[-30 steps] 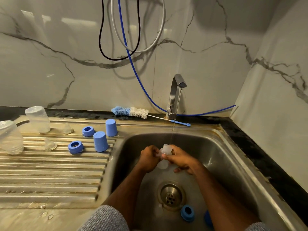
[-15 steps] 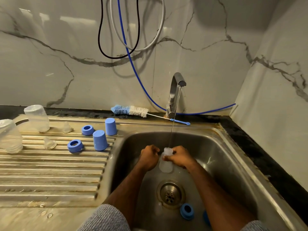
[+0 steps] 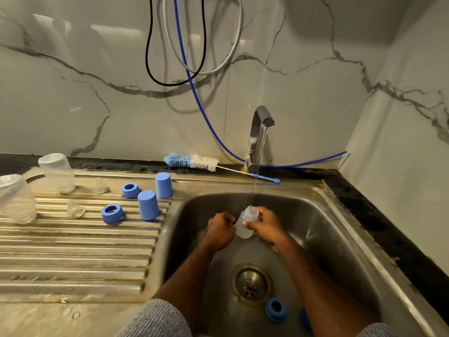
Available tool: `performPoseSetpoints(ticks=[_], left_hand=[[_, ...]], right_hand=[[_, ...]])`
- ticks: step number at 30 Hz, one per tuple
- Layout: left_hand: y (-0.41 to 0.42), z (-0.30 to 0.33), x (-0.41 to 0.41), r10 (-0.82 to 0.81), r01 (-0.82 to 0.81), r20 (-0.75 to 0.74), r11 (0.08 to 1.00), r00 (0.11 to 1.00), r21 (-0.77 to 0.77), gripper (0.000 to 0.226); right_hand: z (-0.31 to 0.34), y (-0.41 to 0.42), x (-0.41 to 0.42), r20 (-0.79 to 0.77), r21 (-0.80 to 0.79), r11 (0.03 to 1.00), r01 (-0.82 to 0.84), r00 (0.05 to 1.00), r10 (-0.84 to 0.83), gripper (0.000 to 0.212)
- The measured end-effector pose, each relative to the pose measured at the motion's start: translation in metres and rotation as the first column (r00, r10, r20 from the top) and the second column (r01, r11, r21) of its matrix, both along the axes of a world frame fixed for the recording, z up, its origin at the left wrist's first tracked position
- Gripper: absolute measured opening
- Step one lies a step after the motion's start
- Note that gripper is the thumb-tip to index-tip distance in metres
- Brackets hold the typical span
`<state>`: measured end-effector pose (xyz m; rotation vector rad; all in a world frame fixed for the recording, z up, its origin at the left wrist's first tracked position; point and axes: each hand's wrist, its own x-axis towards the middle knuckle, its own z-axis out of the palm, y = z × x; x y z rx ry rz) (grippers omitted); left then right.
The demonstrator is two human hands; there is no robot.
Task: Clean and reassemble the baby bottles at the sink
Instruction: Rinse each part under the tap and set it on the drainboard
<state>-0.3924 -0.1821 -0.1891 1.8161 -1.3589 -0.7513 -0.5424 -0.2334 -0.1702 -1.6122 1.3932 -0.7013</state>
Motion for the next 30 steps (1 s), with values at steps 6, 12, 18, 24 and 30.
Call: performPoseSetpoints(ticks=[6,12,18,24,30], left_hand=[[0.003,0.0,0.0,-0.047,0.046,-0.021,0.998,0.999,-0.044,0.051],[0.009,0.009,-0.002,-0.101,0.084,-0.153,0.99,0.983,-0.114,0.063],[0.013,0.024,-0.009,-0.126,0.02,-0.442,0.971,0.888,-0.238,0.041],[0.011,0.023,-0.01,-0.218,0.154,-0.235,0.953,0.947,-0.261,0.047],[0.006,0.016,-0.012,-0.253,0.241,-0.036,0.95,0.967,-0.198,0.055]], right_hand=[[0.004,0.0,0.003,0.268,0.087,0.996,0.005,0.963,-0.028,0.048],[0.002,0.001,0.002,0.296,0.297,0.947,0.121,0.932,-0.212,0.037],[-0.005,0.004,-0.007,0.259,0.626,0.775,0.09,0.913,-0.316,0.079],[-0.003,0.009,-0.007,0.234,0.689,0.721,0.068,0.922,-0.31,0.085],[0.0,0.012,-0.01,0.076,0.658,0.73,0.182,0.949,-0.306,0.082]])
